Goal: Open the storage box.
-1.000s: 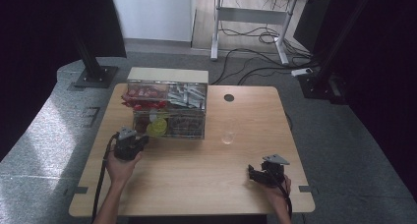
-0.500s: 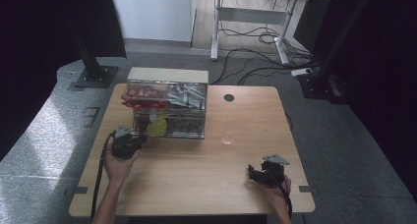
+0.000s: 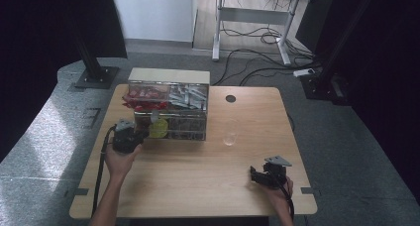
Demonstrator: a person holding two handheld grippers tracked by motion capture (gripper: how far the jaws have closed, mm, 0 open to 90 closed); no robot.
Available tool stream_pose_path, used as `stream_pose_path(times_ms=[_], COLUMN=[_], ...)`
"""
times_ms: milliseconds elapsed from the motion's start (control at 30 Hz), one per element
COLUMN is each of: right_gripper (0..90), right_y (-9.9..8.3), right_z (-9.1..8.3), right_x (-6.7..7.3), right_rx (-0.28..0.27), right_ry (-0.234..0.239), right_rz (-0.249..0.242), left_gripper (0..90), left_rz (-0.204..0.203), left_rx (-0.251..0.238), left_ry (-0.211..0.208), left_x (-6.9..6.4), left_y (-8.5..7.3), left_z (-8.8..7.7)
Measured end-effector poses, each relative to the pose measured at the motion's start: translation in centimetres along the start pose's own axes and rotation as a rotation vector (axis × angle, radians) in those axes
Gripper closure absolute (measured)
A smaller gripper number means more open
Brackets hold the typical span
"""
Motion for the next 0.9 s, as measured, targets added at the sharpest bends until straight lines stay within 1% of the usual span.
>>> stream_pose_path(times_ms=[67,233,300,333,500,733,900], right_gripper=[18.7,18.7,18.7,18.7,18.9,18.9,18.8], right_y=[0.0,0.0,0.0,0.0,0.0,0.0,0.0], right_z=[0.0,0.0,0.0,0.0,0.0,0.0,0.0], right_x=[0.0,0.0,0.0,0.0,0.0,0.0,0.0], right_rx=[0.0,0.0,0.0,0.0,0.001,0.001,0.001], right_ry=[0.0,0.0,0.0,-0.001,-0.003,-0.005,-0.008], right_rz=[0.0,0.001,0.001,0.001,0.002,0.006,0.007], left_gripper=[90.0,90.0,90.0,90.0,90.0,90.0,90.0], left_rz=[0.015,0.019,0.027,0.025,0.029,0.004,0.009], left_rx=[0.003,-0.01,-0.009,-0.011,-0.001,-0.003,-0.008], left_ry=[0.011,0.014,0.017,0.017,0.029,0.009,0.008], left_x=[0.1,-0.1,-0.2,-0.2,0.0,0.1,0.0], left_y=[0.4,1.9,2.2,2.4,3.0,3.6,3.9], left_z=[-0.1,-0.4,-0.5,-0.5,-0.3,-0.1,-0.1])
Point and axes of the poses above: each handheld gripper's, and its own axes: z roughly forward along the jaws, y roughly out of its top, x roughly to its left, the point moved 7 cm from there along z, roughly forward along the jaws, and after that the axes turned 4 degrees about -x, right-handed, at the moved point
